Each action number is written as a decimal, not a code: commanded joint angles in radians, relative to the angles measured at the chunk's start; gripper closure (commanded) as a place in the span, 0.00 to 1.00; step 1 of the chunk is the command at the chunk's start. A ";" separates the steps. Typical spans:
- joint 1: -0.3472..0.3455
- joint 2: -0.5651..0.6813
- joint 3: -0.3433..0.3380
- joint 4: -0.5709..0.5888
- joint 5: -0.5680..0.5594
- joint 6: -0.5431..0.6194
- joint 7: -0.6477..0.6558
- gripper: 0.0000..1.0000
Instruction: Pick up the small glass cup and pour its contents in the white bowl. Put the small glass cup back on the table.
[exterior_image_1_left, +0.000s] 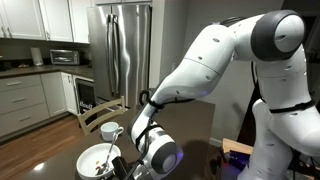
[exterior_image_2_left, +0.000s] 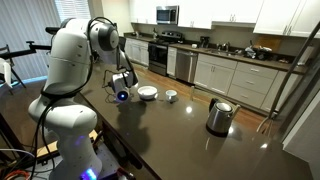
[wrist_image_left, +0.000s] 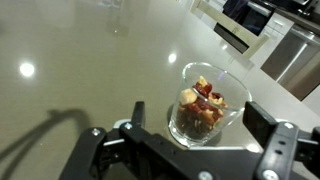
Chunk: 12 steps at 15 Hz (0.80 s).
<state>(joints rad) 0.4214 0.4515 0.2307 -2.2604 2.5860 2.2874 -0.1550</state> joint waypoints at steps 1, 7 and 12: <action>-0.035 0.023 -0.019 -0.017 0.024 -0.113 -0.049 0.00; -0.068 0.056 -0.015 -0.018 0.019 -0.172 -0.060 0.00; -0.062 0.073 -0.007 0.004 0.011 -0.163 -0.042 0.00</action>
<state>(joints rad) 0.3504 0.5124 0.2265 -2.2802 2.6058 2.1139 -0.2239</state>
